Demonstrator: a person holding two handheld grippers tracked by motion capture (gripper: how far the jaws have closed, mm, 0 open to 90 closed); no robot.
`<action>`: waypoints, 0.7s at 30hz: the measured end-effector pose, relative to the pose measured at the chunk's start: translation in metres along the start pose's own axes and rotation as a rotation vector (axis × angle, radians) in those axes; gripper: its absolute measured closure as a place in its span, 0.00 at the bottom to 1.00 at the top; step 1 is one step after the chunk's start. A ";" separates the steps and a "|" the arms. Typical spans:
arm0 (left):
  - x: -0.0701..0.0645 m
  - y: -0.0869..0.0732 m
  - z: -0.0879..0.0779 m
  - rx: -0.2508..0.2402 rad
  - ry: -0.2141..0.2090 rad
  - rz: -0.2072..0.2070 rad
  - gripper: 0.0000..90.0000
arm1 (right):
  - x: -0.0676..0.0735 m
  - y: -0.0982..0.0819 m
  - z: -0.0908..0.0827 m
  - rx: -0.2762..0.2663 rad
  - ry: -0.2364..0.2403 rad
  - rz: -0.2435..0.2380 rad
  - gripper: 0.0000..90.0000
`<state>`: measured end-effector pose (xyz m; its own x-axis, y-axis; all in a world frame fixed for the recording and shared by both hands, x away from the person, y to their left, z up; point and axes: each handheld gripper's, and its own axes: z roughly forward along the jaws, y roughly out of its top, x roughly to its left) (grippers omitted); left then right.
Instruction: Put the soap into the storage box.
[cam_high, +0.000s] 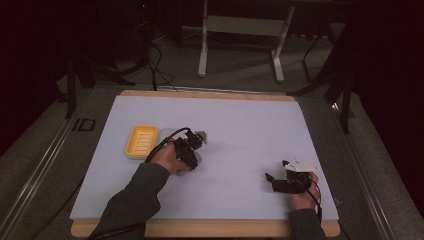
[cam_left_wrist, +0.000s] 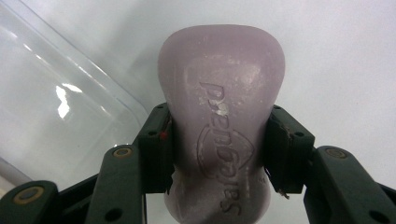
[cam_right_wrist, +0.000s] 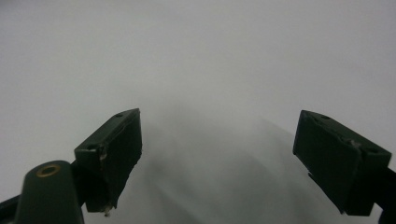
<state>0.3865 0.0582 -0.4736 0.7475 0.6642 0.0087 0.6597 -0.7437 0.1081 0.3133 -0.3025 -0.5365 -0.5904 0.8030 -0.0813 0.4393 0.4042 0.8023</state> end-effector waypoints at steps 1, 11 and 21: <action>0.001 0.000 0.000 -0.001 0.000 -0.004 0.56 | 0.000 0.000 0.000 0.000 0.000 0.000 0.17; 0.009 -0.004 -0.006 -0.016 0.001 -0.033 0.56 | 0.000 0.000 0.000 0.000 -0.001 0.000 0.17; 0.015 -0.006 -0.013 -0.030 -0.005 -0.046 0.56 | 0.000 0.000 0.000 0.000 0.000 -0.001 0.17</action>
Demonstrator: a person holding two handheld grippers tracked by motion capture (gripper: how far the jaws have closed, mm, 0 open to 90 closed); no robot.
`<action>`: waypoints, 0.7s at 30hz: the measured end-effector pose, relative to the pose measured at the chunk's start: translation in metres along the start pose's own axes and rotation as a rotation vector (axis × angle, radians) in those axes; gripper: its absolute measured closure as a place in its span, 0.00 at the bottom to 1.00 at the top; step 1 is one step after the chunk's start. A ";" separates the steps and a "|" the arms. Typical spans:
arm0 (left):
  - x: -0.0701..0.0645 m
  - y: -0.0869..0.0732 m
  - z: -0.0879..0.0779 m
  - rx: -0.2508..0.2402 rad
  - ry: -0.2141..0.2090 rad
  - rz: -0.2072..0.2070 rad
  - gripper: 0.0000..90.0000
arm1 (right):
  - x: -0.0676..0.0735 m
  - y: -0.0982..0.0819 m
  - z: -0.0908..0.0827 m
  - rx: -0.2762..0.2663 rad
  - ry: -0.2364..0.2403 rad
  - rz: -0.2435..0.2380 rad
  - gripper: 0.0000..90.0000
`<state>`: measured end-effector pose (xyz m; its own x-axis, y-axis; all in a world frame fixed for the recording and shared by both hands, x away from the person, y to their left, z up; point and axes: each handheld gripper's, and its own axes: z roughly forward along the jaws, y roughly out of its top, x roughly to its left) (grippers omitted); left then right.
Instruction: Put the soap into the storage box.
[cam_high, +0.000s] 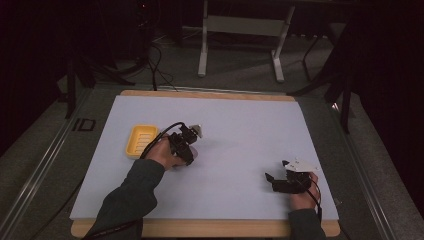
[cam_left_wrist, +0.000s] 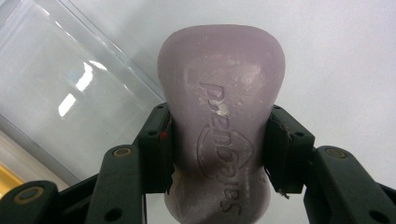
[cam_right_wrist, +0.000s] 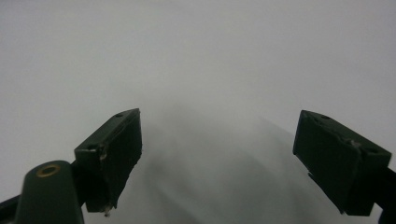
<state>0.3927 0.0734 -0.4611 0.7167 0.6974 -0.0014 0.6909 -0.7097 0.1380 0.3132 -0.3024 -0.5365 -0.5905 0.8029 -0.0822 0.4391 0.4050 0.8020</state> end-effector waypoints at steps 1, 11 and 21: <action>0.001 0.000 -0.001 0.001 0.003 -0.002 0.56 | 0.000 0.000 0.000 0.000 0.000 0.000 0.17; 0.009 -0.005 -0.006 -0.015 -0.002 -0.032 0.56 | 0.000 0.000 0.000 -0.001 0.000 -0.001 0.17; 0.017 -0.008 -0.011 -0.026 -0.006 -0.055 0.56 | 0.000 0.000 0.000 -0.005 0.000 -0.001 0.17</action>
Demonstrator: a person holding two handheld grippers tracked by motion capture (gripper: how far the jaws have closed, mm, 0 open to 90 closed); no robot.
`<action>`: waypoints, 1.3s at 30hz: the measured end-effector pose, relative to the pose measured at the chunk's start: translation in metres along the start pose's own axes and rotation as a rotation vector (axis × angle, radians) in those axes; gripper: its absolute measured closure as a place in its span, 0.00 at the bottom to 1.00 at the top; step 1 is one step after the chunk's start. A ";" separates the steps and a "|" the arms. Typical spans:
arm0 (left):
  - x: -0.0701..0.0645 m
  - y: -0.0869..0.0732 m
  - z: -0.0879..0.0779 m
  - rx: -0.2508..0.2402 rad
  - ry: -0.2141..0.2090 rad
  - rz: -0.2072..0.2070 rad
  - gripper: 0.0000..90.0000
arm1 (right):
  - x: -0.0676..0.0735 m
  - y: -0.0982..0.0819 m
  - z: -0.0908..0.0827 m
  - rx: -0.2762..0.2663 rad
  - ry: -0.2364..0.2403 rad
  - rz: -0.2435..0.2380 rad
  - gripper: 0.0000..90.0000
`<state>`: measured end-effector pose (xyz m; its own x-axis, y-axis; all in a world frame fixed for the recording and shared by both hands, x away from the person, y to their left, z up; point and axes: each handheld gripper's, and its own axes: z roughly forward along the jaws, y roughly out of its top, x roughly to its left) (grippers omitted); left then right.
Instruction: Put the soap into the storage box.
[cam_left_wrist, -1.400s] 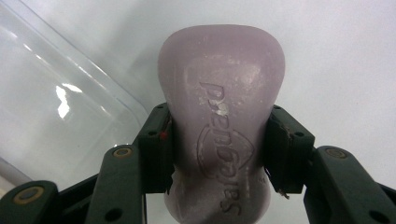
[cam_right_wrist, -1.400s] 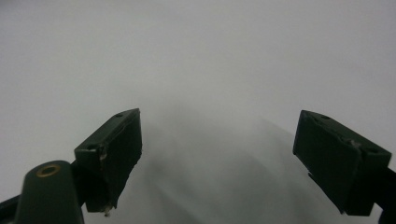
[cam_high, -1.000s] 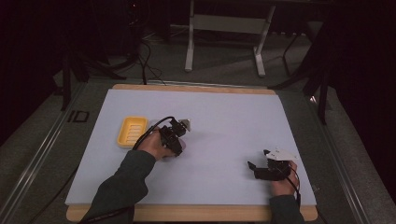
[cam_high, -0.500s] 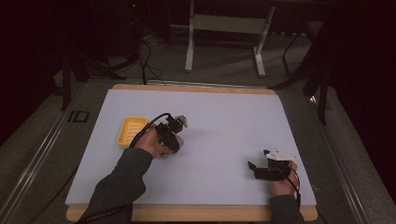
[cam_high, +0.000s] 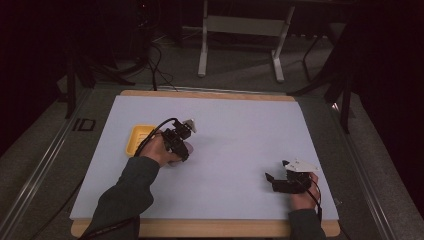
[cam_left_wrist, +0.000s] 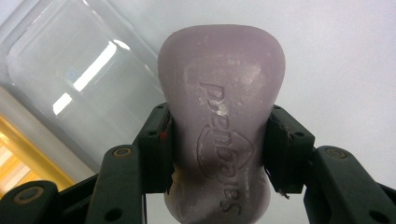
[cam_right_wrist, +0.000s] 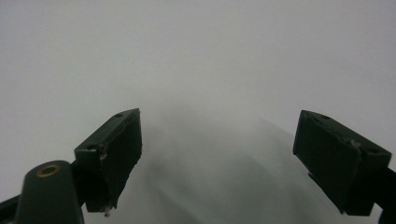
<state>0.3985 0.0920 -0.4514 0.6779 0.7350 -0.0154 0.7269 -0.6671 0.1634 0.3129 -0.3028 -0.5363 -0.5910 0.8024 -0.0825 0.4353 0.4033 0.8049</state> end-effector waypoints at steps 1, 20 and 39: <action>0.001 0.000 -0.001 0.003 0.001 0.001 0.56 | 0.000 0.000 0.000 -0.002 -0.001 -0.001 0.17; 0.015 -0.005 -0.010 -0.010 0.016 -0.038 0.56 | -0.001 -0.001 -0.001 -0.017 0.000 0.006 0.17; 0.030 -0.011 -0.017 -0.019 0.018 -0.083 0.56 | -0.001 -0.001 -0.002 -0.019 -0.001 0.009 0.17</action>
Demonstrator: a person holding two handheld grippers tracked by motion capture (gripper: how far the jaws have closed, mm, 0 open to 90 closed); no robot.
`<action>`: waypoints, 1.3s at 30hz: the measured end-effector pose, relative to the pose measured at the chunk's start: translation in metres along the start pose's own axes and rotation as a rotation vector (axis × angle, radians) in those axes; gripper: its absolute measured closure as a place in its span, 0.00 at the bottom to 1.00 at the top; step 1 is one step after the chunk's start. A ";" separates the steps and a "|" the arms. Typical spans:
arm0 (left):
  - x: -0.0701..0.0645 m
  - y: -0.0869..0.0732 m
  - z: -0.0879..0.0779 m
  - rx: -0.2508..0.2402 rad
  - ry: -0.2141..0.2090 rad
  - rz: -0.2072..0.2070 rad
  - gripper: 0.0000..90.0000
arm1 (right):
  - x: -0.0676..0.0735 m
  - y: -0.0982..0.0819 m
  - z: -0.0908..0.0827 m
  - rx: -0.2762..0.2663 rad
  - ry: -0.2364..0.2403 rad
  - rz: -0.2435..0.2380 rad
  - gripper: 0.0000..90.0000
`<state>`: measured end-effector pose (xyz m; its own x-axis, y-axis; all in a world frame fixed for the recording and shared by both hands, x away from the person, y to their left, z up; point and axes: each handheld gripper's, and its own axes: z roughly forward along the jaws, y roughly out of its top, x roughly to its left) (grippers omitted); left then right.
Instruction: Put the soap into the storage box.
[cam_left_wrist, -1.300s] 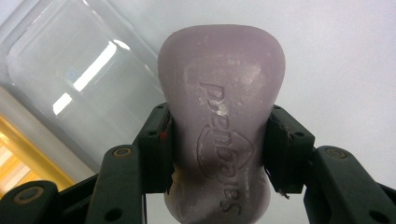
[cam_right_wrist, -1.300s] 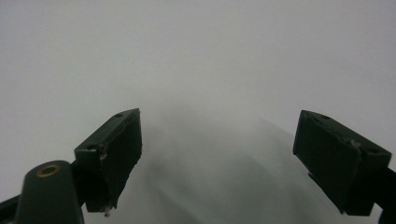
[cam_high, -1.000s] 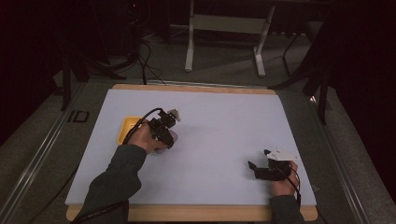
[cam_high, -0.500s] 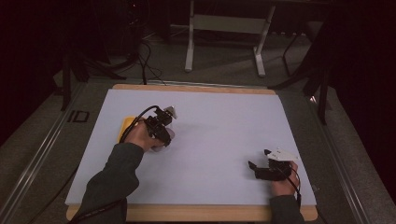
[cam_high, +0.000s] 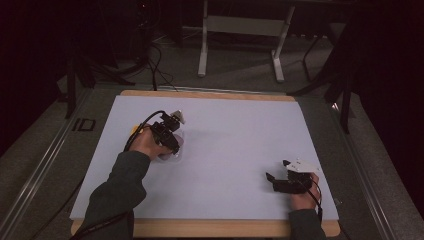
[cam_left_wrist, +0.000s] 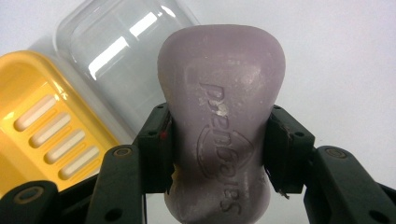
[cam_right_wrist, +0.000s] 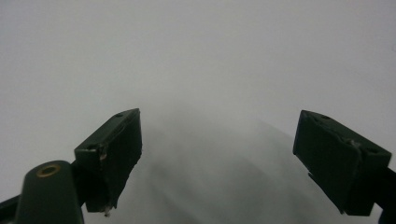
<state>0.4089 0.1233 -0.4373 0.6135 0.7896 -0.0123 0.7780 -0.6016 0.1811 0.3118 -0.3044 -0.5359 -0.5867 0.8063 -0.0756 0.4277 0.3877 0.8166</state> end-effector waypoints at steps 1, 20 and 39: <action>0.001 0.000 0.000 0.000 -0.001 -0.001 0.56 | 0.000 0.000 0.000 0.000 0.000 0.000 0.17; 0.016 -0.006 0.000 -0.005 0.029 -0.051 0.56 | 0.000 0.000 0.000 -0.001 0.001 0.001 0.17; 0.029 -0.009 -0.001 -0.011 0.037 -0.081 0.56 | 0.000 0.000 0.000 -0.001 0.004 0.002 0.17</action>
<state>0.4190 0.1518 -0.4388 0.5429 0.8398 0.0085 0.8232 -0.5342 0.1921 0.3117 -0.3046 -0.5358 -0.5882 0.8056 -0.0715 0.4284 0.3854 0.8173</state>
